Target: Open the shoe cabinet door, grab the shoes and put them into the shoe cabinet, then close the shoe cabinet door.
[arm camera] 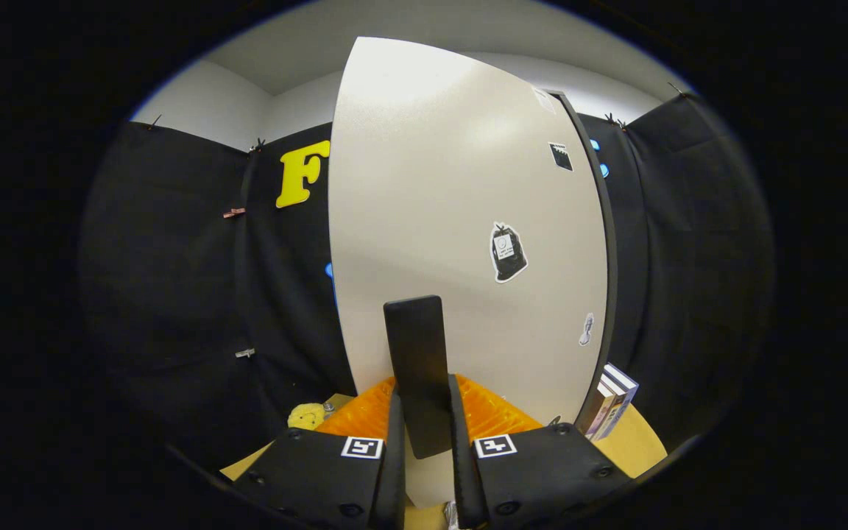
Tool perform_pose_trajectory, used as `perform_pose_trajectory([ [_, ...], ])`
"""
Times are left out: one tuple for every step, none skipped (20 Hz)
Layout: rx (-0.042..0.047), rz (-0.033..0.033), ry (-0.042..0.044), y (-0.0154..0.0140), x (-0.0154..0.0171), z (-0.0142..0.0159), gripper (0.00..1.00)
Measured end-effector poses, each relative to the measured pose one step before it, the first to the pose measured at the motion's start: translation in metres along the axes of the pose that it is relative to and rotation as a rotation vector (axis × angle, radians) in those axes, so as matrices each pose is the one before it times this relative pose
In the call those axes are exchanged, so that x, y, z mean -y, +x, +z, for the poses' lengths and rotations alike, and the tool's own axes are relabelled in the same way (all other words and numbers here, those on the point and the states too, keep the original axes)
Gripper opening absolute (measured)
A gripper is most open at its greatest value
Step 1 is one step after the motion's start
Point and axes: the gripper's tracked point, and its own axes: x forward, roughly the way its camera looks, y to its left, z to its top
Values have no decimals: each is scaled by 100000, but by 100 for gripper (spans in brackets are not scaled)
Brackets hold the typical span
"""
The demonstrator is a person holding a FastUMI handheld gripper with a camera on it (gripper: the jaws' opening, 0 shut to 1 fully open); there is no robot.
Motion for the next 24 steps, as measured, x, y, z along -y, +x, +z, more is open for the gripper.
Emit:
perform_pose_trajectory([
  [2, 552, 572, -258, 299, 65, 30],
  [-18, 503, 439, -291, 219, -23, 30],
  [-221, 728, 291, -425, 178, 51, 30],
  [-299, 658, 85, -349, 151, -2, 30],
  [-70, 526, 13, -417, 186, -41, 30],
  [107, 460, -188, -456, 180, 32, 30],
  [30, 375, -416, -360, 169, 24, 30],
  [83, 134, -550, -323, 298, -22, 30],
  [111, 43, -625, -151, 303, 84, 30],
  [-108, -127, -442, -185, 214, -53, 30],
  [-206, -259, -256, -161, 243, 17, 30],
  [-170, -384, -5, -219, 326, 56, 30],
  [-271, -376, 270, -443, 268, -52, 30],
  [-300, -305, 354, -332, 298, -81, 30],
  [-328, -349, 418, -318, 264, -20, 30],
  [-197, -368, 449, -328, 236, -15, 30],
  [-205, -330, 421, -162, 171, -65, 30],
  [-224, -297, 88, -381, 211, -81, 30],
  [-105, -215, 27, -309, 256, -29, 30],
  [-30, -234, -181, -290, 235, -39, 30],
  [78, -566, -261, -257, 306, -32, 30],
  [-81, -1014, 11, -325, 371, -47, 30],
  [-51, -1449, 389, -177, 368, -23, 30],
  [-105, -1429, 631, -287, 426, -31, 30],
])
